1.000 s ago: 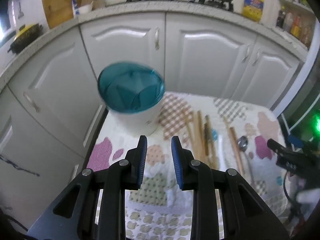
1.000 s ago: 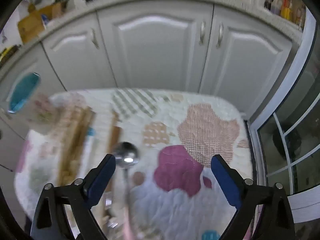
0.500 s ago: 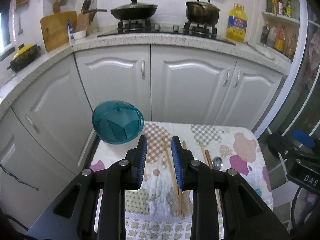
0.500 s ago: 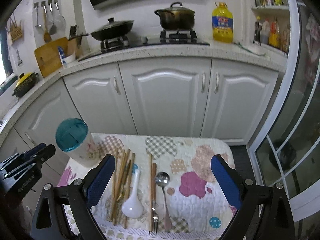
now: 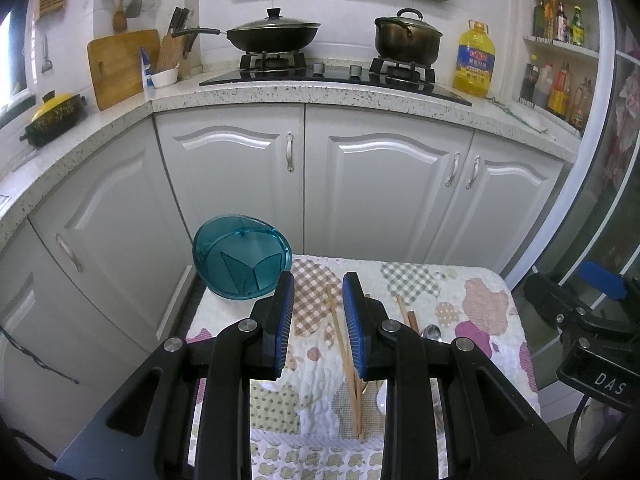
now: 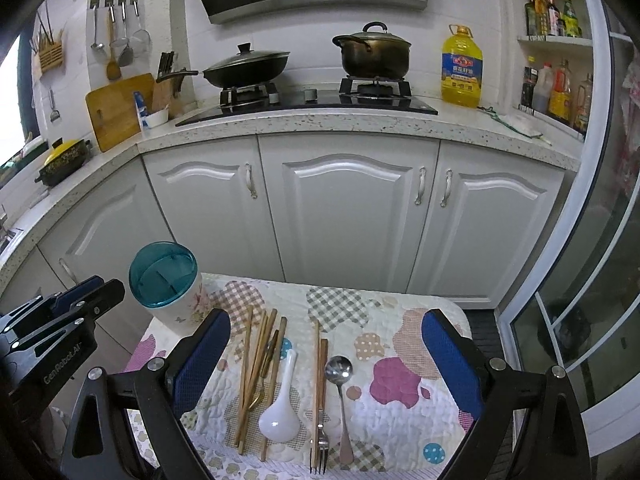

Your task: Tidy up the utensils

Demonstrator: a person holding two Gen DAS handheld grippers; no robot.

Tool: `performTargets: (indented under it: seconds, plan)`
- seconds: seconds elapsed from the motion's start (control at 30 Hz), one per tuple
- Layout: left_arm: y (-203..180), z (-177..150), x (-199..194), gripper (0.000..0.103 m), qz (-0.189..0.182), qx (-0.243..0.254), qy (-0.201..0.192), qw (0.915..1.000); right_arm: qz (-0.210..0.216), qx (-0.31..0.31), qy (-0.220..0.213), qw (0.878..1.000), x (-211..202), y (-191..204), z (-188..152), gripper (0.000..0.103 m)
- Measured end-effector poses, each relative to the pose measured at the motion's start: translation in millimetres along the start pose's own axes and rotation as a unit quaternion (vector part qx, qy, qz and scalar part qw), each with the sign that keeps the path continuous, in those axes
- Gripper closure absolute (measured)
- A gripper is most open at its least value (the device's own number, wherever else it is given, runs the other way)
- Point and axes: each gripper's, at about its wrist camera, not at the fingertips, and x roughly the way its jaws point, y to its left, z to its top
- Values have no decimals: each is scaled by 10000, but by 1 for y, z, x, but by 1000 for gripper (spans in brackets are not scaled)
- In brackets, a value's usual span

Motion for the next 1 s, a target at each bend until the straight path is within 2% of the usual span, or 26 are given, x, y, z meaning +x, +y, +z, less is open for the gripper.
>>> performTargets:
  seconds: [1.0]
  plan:
    - [-1, -3, 1, 79, -51, 12, 62, 10000, 116, -15, 22, 9999, 0, 5, 5, 7]
